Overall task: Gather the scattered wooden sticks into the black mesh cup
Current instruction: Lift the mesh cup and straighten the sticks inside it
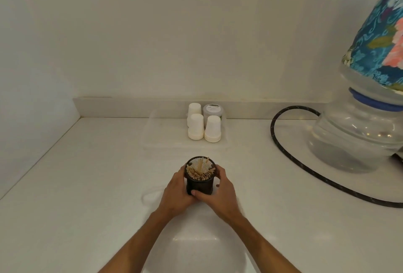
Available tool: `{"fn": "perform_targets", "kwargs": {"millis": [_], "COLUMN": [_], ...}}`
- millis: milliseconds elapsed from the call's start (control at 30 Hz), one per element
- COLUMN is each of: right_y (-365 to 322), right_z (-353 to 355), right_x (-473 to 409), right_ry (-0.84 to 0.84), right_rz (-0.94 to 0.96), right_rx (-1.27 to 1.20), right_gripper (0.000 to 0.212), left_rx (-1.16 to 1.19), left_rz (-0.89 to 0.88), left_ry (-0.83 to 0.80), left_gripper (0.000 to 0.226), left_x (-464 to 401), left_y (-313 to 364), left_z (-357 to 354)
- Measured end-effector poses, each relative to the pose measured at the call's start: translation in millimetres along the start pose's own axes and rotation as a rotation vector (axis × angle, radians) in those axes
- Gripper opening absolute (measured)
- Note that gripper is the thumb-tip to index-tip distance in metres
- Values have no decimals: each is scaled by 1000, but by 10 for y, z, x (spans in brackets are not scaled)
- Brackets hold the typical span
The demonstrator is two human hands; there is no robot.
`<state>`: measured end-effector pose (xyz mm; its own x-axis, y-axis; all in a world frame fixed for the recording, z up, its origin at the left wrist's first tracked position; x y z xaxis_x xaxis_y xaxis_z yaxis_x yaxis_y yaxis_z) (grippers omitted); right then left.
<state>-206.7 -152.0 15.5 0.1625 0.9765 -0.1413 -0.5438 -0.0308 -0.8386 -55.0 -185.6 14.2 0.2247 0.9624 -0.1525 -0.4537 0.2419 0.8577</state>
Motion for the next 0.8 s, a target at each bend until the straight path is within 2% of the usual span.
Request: {"fn": "perform_targets", "kwargs": {"millis": [167,267,367,467,633,733,800], "right_y": [7,-80,-273,-448,-465,-438,-433], "right_z": [-29,-6,133,249,163,85,53], "right_x": [53,64,53,17,-146,-247,-266], "right_ry": [83,106,192,267,115,0,-25], "right_rz": [-74,-52,89,189,64,-32,-40], "right_rx": [-24,7,190,404,522,385,243], "right_gripper": [88,90,98,85,94,101,97], "left_rx": [3,15,58,133,144,127,123], "left_rz": [-23,-33,-21,-11,-33,-37,-37], "left_ry": [29,27,-4,-14,-3,-25,-30], "left_gripper": [82,80,79,85,87,93,94], "left_x": [2,-7,-11,12,23,8,6], "left_y": [11,15,22,30,92,103,104], "left_z": [9,3,-21,-22,-37,-62,-60]}}
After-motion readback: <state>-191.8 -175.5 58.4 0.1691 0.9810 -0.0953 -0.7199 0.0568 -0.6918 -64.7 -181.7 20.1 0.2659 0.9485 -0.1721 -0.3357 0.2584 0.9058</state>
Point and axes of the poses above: each hand's wrist, its own x-axis away from the middle knuckle, its own z-axis out of the back of the hand, y = z × x, the point moved 9 cm from there along -x, towards the middle knuckle, and after that the axes turned 7 degrees about x, right-handed, at the moved point
